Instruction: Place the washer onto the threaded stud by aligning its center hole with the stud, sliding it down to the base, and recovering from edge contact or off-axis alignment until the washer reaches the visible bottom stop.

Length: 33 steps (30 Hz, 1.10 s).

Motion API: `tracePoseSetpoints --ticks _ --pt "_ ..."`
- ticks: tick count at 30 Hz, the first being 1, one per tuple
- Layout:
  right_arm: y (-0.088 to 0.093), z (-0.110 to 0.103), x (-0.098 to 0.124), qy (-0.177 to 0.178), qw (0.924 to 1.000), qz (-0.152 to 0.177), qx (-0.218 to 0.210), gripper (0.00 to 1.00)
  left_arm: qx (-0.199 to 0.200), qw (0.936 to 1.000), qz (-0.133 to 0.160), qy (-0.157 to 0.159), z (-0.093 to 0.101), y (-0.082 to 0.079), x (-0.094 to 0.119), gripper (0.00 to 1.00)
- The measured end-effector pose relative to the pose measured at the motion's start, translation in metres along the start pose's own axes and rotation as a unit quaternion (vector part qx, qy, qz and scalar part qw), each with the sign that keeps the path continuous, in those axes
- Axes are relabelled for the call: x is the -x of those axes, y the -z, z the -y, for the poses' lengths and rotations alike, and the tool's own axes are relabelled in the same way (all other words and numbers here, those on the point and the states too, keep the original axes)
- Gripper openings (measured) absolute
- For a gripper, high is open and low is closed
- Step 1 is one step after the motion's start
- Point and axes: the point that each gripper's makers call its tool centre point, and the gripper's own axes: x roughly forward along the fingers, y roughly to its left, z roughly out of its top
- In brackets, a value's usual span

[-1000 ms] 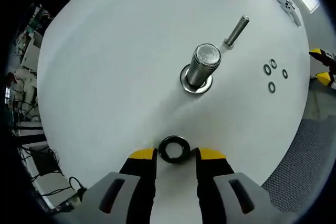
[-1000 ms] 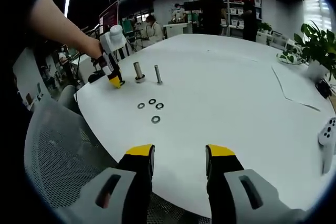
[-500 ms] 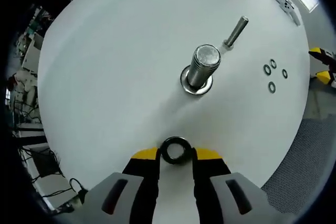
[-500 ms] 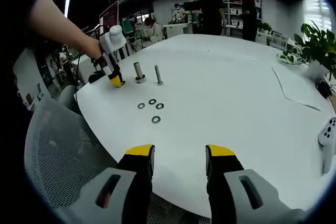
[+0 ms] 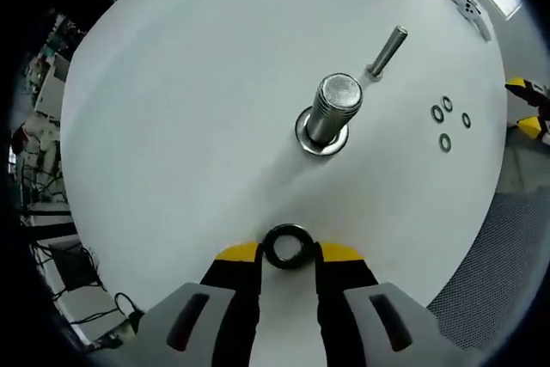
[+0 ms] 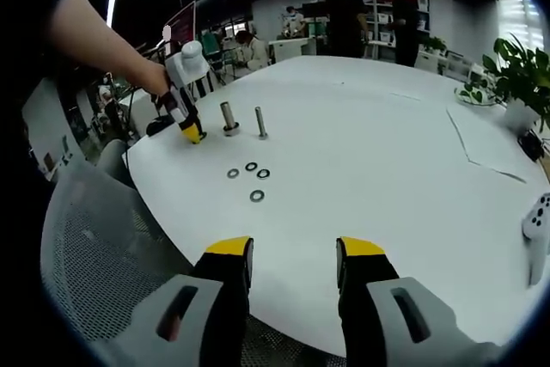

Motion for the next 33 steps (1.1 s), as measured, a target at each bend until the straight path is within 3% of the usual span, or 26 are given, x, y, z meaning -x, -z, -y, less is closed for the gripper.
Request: tracePoseSetpoints --ticks 6,10,33 --pt "-0.001 0.0001 0.0004 0.0 1.0 0.003 -0.002 0.42 0.011 0.9999 -0.005 -0.004 -0.0009 -0.0006 -0.0001 0.22" --pt "-0.0013 -0.0002 0.0004 -0.001 1.0 0.003 -0.002 0.42 0.039 0.9992 -0.006 -0.001 0.0001 -0.0026 -0.0004 0.25" --pt "-0.0012 0.0022 0.0003 0.004 1.0 0.005 -0.005 0.42 0.032 0.9994 -0.013 -0.002 0.0007 -0.0033 -0.0001 0.21"
